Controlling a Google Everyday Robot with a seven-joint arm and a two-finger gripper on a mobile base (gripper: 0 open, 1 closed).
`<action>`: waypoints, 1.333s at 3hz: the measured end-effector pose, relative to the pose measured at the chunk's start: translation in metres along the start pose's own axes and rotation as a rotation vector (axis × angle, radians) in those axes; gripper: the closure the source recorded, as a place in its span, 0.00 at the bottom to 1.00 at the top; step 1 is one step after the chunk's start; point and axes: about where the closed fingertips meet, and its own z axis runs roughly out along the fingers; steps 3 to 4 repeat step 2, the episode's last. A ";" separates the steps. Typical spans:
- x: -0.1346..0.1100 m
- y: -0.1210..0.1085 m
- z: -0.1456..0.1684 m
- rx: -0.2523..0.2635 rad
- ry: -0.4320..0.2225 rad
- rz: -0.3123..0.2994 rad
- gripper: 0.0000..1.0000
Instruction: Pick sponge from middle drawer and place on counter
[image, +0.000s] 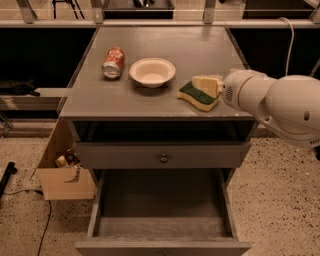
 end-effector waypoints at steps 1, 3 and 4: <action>0.000 0.000 0.000 0.000 0.000 0.000 0.00; 0.000 0.000 0.000 0.000 0.000 0.000 0.00; 0.000 0.000 0.000 0.000 0.000 0.000 0.00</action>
Offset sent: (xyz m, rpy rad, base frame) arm 0.0000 0.0000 0.0000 0.0000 0.0000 0.0000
